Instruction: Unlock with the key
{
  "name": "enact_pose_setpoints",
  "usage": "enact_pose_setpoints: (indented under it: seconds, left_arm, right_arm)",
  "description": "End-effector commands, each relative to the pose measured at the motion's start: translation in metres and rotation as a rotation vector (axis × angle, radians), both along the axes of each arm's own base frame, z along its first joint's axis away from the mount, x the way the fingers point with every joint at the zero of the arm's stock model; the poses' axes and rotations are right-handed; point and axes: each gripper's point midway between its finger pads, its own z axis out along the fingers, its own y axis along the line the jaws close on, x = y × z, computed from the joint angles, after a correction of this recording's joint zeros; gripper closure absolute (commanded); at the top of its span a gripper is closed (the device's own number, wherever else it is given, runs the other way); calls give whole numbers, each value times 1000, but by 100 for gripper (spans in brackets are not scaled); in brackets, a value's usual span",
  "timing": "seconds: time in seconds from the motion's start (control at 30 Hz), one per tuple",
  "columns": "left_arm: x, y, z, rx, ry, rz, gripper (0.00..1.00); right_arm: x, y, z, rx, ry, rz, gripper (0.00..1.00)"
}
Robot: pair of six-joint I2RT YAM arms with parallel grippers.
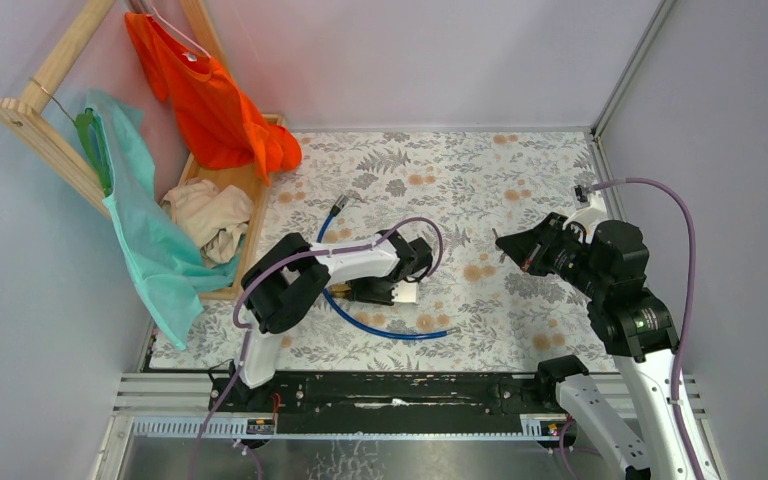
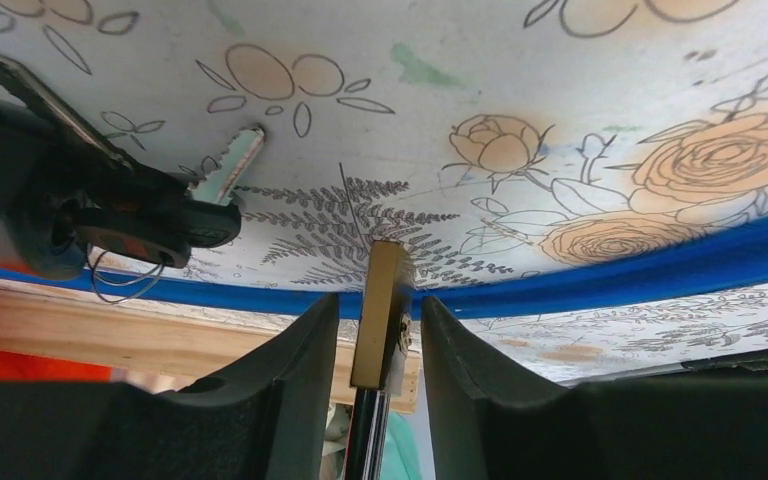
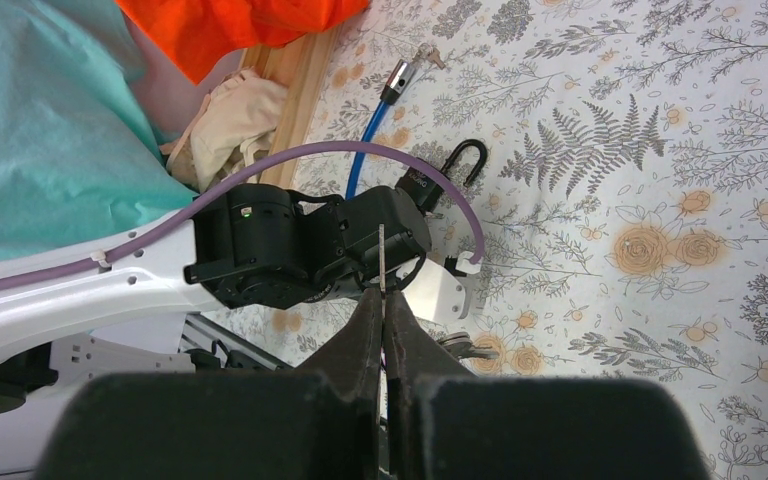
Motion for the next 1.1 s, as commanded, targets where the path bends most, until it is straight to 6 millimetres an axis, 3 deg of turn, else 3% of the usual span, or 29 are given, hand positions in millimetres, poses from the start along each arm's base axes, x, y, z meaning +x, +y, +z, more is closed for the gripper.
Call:
enact_pose_setpoints:
  seconds: [0.0, 0.3, 0.4, 0.67, 0.97, 1.07]
  left_arm:
    - [-2, 18, 6, 46, -9, 30, 57]
    - [-9, 34, 5, 58, 45, 74, 55]
    - [-5, 35, 3, 55, 42, 83, 58]
    - [-2, 38, -4, 68, 49, 89, 99]
    - [0, 31, 10, 15, 68, 108, 100]
    - [-3, 35, 10, 25, 84, 98, 84]
  right_arm:
    - [0, 0, 20, -2, -62, 8, 100]
    - [1, 0, 20, -2, -60, 10, 100]
    - [1, -1, 22, -5, -64, 5, 100]
    - [0, -1, 26, -6, -71, 7, 100]
    - [2, 1, 26, -2, -71, 12, 100]
    - [2, 1, 27, 0, -72, 14, 100]
